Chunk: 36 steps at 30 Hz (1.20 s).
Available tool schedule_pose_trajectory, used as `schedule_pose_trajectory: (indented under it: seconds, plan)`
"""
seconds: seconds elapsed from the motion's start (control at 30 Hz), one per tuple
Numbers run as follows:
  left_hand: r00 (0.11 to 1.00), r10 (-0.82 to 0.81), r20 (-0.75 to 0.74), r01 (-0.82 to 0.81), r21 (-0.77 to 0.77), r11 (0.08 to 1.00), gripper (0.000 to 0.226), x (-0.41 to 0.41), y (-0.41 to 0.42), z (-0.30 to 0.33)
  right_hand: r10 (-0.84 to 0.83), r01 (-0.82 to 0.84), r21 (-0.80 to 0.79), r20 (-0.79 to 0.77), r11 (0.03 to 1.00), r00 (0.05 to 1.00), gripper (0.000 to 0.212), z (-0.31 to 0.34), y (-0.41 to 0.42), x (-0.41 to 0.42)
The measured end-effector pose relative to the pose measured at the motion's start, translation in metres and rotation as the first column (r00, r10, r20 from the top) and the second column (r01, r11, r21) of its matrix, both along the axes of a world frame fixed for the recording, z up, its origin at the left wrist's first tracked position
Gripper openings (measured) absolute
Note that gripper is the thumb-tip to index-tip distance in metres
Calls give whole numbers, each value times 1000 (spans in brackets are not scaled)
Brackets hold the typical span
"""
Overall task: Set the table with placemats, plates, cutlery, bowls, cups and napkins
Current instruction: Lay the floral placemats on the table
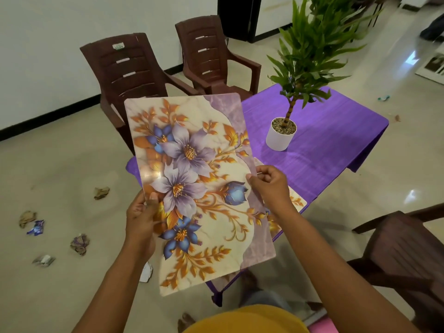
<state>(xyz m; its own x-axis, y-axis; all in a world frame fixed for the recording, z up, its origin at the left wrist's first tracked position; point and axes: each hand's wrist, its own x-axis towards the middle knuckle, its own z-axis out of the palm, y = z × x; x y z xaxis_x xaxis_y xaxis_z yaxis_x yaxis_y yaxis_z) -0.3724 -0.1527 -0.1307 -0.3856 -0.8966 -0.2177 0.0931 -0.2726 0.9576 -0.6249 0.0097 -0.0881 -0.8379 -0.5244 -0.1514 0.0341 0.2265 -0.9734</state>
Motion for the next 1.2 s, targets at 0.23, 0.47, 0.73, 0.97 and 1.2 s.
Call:
schedule_pose_trajectory:
  seconds: [0.23,0.47,0.73,0.97,1.2]
  plan:
    - [998,57,17,-57,35,998,41,-53,27,-5,-147,200,-130,336,971,930,21,-10,-7,-63]
    - [960,251,127,-262,86,961,34,-125,52,-9,-1,51,-148,317,988,948,13,-23,-19,-151]
    - [947,320,-34,-313,142,939,36,-163,75,3,215,-164,-200,268,966,939,11,-17,-32,-211]
    - [894,446,29,-445,-34,895,22,-168,79,5,328,-281,-269,149,921,933,24,0,-22,-232]
    - [765,623,165,-507,-443,739,24,-138,59,27,437,-408,-311,25,858,899,34,23,0,-265]
